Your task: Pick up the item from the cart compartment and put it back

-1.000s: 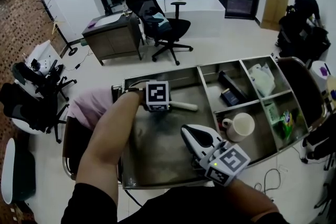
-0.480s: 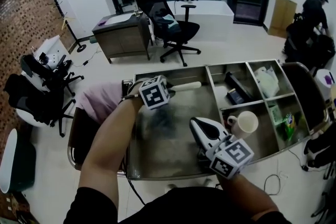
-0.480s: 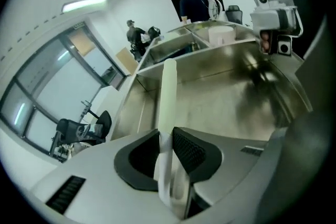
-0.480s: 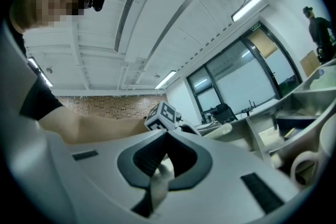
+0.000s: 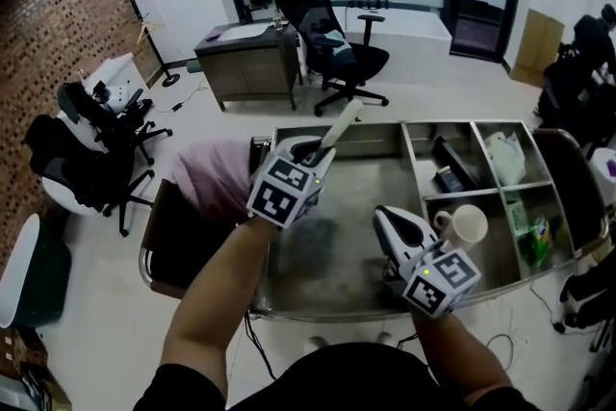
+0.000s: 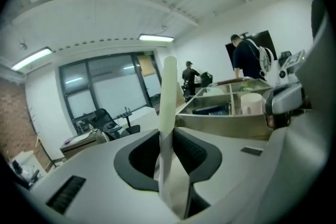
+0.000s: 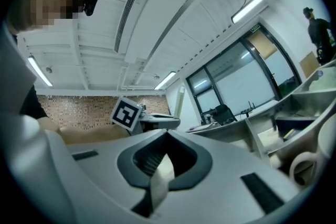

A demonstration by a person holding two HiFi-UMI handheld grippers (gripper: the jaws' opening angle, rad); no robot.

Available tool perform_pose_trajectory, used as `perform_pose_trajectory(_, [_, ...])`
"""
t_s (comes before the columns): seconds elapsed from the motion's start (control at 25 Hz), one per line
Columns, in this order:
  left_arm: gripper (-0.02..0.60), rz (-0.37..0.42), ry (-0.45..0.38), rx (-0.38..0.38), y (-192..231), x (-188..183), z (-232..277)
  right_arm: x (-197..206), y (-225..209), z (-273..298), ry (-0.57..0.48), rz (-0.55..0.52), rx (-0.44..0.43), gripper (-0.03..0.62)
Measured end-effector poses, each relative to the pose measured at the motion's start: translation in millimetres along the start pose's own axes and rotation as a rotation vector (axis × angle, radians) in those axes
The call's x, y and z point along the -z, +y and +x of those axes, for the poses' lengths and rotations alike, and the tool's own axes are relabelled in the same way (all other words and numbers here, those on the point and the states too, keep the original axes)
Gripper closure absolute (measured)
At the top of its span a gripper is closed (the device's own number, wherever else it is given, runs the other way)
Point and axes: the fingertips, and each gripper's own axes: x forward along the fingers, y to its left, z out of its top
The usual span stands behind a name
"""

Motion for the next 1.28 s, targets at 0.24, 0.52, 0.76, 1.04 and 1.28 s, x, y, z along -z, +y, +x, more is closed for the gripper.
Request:
perform_pose_trajectory(0.24, [0.500,-0.206,-0.173,-0.112,-7,-14,-54,0,-2,0,-0.011,0.011,0.001,0.580])
perform_pose_trajectory(0.52, [0.500,-0.333,-0.365,-0.258,-28,-8,-118,0,-3,0,-0.015,0.017,0.002,0.580])
perform_pose_trajectory(0.76, [0.500,-0.373,-0.439,-0.287,-52,3,-143,1,-2,1,-0.011,0.013,0.004,0.580])
perform_pose_trajectory(1.04, [0.500,-0.362,-0.436,-0.311,-60,19,-137,1,-3,0,-0.012,0.008,0.005,0.579])
perform_pose_trajectory(1.28, [0.500,-0.321,-0.437,-0.282,-68,16,-131,0,-4,-1,-0.018,0.005,0.008,0.579])
